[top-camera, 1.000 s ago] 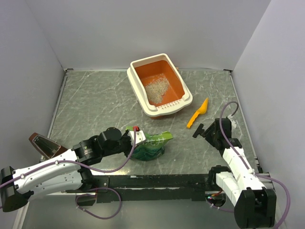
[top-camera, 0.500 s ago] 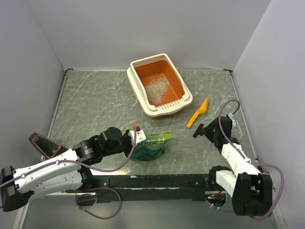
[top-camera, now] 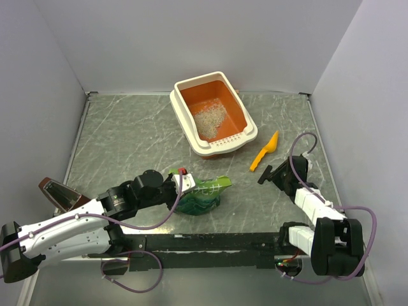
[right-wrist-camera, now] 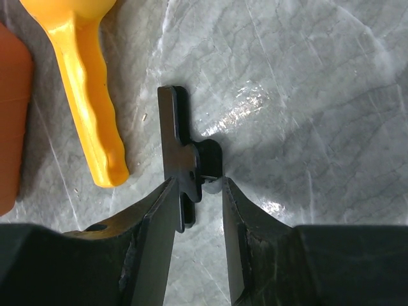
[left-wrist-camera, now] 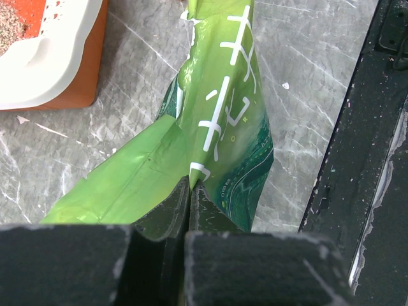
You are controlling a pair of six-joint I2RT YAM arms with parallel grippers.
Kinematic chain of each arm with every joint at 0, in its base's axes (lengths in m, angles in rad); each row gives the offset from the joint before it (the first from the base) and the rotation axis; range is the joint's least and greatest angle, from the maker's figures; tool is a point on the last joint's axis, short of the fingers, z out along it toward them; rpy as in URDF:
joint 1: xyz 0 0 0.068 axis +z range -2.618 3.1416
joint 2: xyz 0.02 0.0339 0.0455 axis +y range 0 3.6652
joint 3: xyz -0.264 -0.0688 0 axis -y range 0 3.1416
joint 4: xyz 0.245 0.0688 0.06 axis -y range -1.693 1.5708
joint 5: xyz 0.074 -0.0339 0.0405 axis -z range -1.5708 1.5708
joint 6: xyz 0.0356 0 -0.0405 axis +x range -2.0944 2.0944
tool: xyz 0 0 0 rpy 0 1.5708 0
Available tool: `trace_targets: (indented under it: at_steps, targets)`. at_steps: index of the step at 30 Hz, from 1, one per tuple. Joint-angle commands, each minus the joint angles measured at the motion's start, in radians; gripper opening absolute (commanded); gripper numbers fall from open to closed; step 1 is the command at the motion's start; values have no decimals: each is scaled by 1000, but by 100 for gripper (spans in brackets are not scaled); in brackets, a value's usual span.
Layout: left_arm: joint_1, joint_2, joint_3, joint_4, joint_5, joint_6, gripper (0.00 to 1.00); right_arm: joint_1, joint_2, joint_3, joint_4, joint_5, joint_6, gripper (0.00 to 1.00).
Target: Fill the litter box with clean litter
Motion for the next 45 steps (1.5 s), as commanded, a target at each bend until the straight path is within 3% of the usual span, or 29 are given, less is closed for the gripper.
trace_targets:
  at_steps: [1,10,11,13,18,25,31,35,41,45]
  targets:
    - [3,9,19,34,23,-21,1,-9,30,12,57,-6,1,40]
    - [1,8,20,31,9,-26,1,-8,83,49,46,2,6,28]
    - [3,5,19,31,9,-26,1,-8,92,53,48,2,6,22]
    - [1,2,17,32,4,-22,1,-8,105,63,49,2,6,0]
    - [-2,3,23,28,-32,-29,1,-5,71,73,14,63,-28,0]
    - [-6,55,123,-54,18,-33,29,4,-211,122,-196,132,-146,0]
    - [-39,100,279,-166,-2,-47,35,53,-341,276,-348,37,-318,0]
    - [-40,92,413,-190,-22,-78,41,213,-332,398,-392,-52,-367,0]
    - [-31,104,525,-146,-129,-229,51,461,-317,544,-300,-272,-482,0]
    - [84,98,491,-40,-19,-327,47,529,-251,746,-423,-412,-569,0]
